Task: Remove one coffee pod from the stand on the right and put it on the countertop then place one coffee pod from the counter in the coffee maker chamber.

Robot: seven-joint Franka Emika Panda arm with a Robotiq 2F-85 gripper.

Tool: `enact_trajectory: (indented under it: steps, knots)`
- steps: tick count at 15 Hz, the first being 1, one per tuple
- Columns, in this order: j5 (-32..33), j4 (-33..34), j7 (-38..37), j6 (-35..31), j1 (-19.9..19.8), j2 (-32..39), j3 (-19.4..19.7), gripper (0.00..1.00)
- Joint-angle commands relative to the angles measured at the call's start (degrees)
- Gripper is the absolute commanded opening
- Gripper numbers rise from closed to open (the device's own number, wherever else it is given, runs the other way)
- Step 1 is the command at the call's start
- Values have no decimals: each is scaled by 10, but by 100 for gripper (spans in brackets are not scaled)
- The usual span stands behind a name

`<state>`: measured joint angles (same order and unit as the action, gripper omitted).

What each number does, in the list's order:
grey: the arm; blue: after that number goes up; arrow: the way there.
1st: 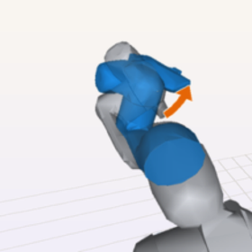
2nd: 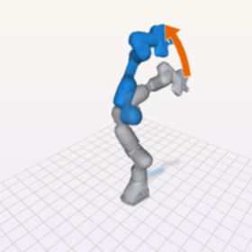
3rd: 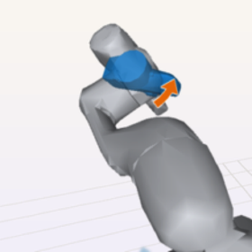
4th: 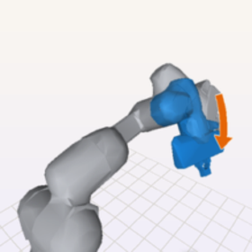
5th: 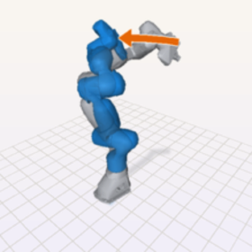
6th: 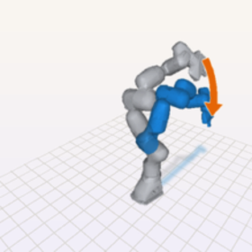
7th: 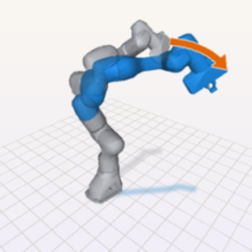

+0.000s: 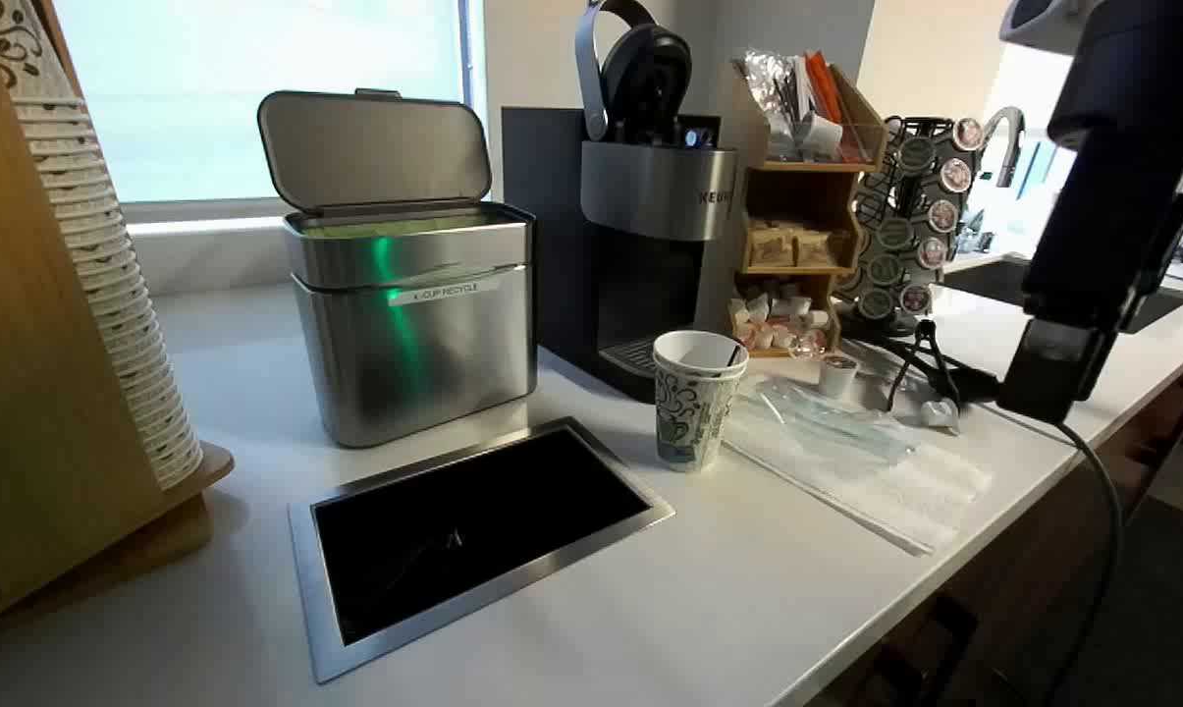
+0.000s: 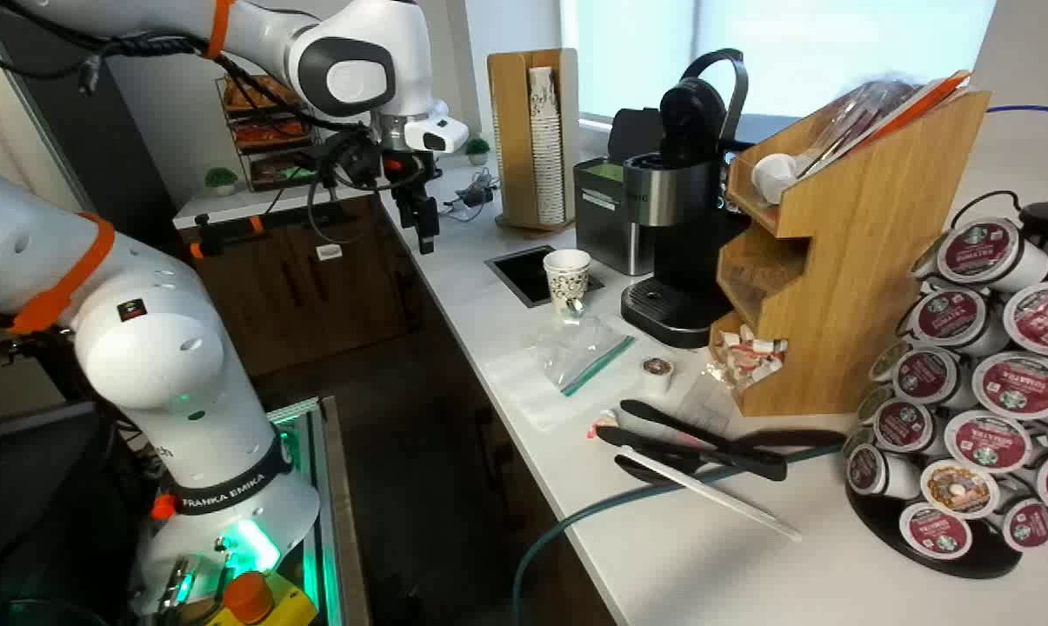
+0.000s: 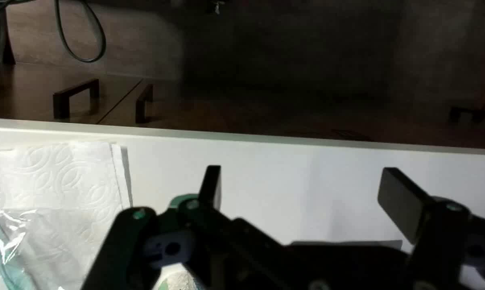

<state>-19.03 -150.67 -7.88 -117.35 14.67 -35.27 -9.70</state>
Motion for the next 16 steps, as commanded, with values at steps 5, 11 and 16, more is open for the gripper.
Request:
enact_trajectory:
  steps: [5, 11, 16]
  knots:
    - [-2, 1, 2, 2, -5, 0, -4, 100]
    - [-2, 1, 2, 2, -5, 0, -4, 100]
    - [60, -19, 9, 5, -52, 13, 11, 100]
